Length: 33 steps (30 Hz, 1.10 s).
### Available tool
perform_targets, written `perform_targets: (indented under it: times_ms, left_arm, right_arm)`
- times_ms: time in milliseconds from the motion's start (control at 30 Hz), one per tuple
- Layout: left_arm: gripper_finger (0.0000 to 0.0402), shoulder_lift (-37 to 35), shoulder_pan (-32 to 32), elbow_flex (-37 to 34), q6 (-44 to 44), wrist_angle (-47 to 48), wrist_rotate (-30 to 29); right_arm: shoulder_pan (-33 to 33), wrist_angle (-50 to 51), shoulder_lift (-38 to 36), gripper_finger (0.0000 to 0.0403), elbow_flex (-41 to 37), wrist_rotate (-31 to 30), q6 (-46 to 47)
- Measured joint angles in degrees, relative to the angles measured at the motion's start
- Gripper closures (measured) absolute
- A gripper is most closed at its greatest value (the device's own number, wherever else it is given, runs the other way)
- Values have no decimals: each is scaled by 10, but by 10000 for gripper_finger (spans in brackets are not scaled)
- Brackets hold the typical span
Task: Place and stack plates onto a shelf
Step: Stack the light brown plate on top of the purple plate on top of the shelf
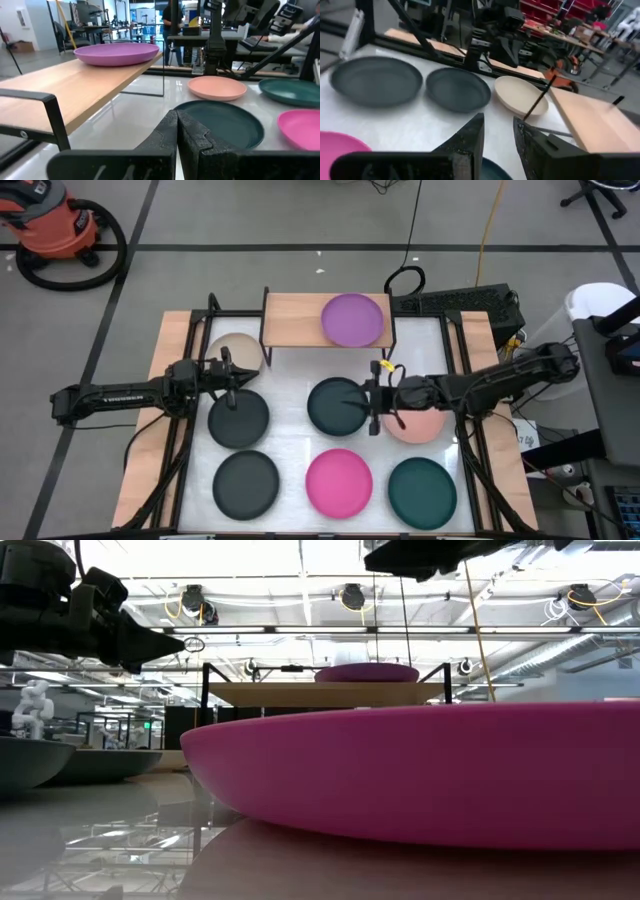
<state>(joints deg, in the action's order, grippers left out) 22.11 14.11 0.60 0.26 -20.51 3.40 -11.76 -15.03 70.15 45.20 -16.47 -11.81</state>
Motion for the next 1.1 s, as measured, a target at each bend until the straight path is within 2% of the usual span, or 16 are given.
perform_targets:
  times_ms: [267,400,500,633,800,967,1100]
  left_arm:
    - [396,0,0,0,-22,1,0]
    - [396,0,0,1,-64,-9,0]
    - [396,0,0,34,-65,15,1]
    - [396,9,0,135,-35,176,-5]
    - [396,45,-12,275,5,375,-58]
    - [396,93,-38,368,16,502,-132]
    - [396,132,-61,412,15,572,-189]
  right_arm:
    - [-32,-32,-27,316,-33,0,38]
    - [-48,-71,-29,316,-45,0,38]
    - [-57,-89,-29,316,-46,0,38]
    - [-65,-96,-29,316,-46,0,38]
    - [-68,-98,-29,316,-46,0,41]
    - [-67,-93,-29,316,-46,0,51]
    - [-67,-89,-29,316,-46,0,51]
